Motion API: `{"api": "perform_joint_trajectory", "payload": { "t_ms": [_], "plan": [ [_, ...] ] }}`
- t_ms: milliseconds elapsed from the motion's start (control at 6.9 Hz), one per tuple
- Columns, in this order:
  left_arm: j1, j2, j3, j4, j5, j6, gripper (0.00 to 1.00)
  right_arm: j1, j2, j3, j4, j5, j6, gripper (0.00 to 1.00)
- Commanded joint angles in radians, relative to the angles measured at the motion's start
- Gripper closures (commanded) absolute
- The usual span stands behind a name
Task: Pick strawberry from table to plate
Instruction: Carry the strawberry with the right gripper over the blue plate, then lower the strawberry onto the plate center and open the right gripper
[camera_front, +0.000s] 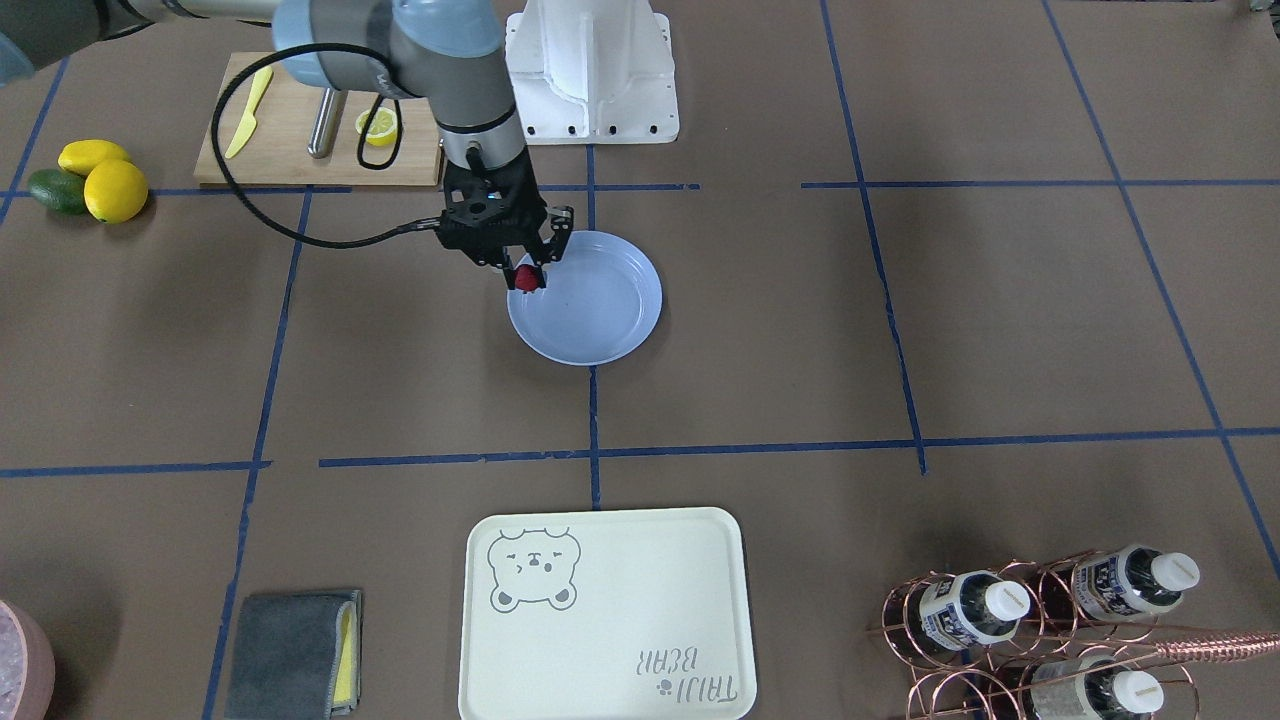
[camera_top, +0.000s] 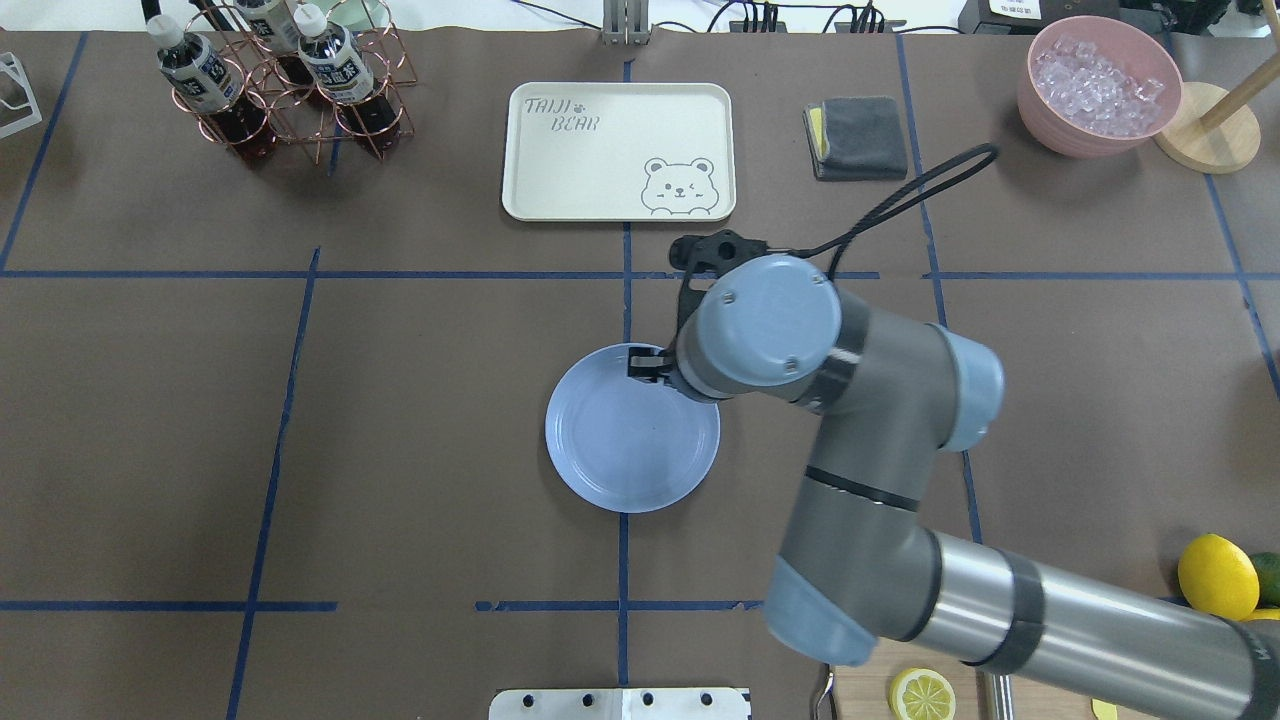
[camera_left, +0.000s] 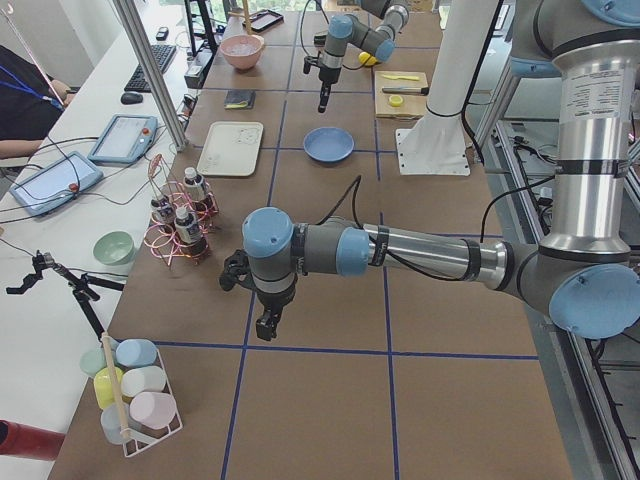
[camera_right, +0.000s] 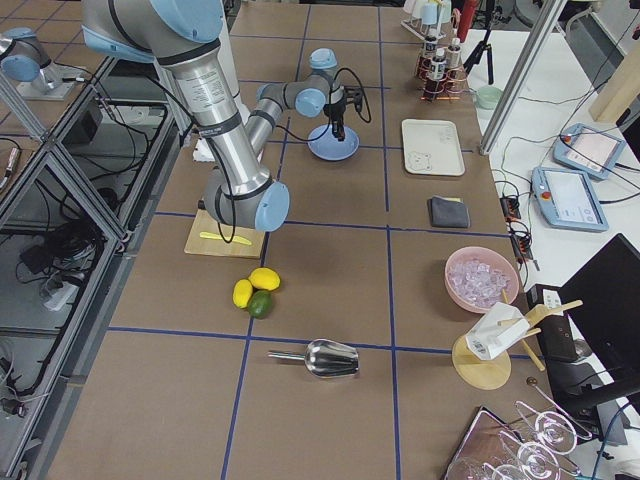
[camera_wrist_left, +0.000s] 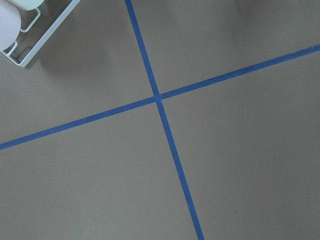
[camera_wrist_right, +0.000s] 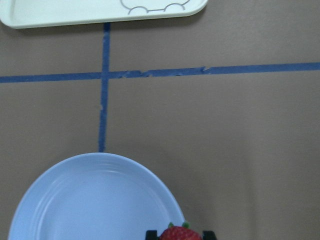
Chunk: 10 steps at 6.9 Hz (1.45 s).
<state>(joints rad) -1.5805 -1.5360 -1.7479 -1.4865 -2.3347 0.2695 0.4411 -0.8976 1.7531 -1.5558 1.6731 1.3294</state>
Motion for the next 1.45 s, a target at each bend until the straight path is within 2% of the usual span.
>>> {"api": "perform_joint_trajectory", "payload": {
  "t_ms": [0,290,1159,1304],
  "plan": [
    [0.0,-0.001,0.001,0.0,0.0,-0.001,0.0,-0.057,0.121,-0.18,-0.01,-0.062,0.054,1.0],
    [0.0,-0.001,0.001,0.0,0.0,-0.001,0.0,-0.081,0.118,-0.214,-0.012,-0.088,0.054,1.0],
    [0.0,-0.001,0.004,0.0,0.0,0.001,0.0,-0.097,0.115,-0.233,-0.01,-0.09,0.068,1.0],
    [0.0,-0.001,0.004,0.0,0.0,0.001,0.0,-0.099,0.114,-0.233,-0.01,-0.09,0.068,0.93]
  ]
}}
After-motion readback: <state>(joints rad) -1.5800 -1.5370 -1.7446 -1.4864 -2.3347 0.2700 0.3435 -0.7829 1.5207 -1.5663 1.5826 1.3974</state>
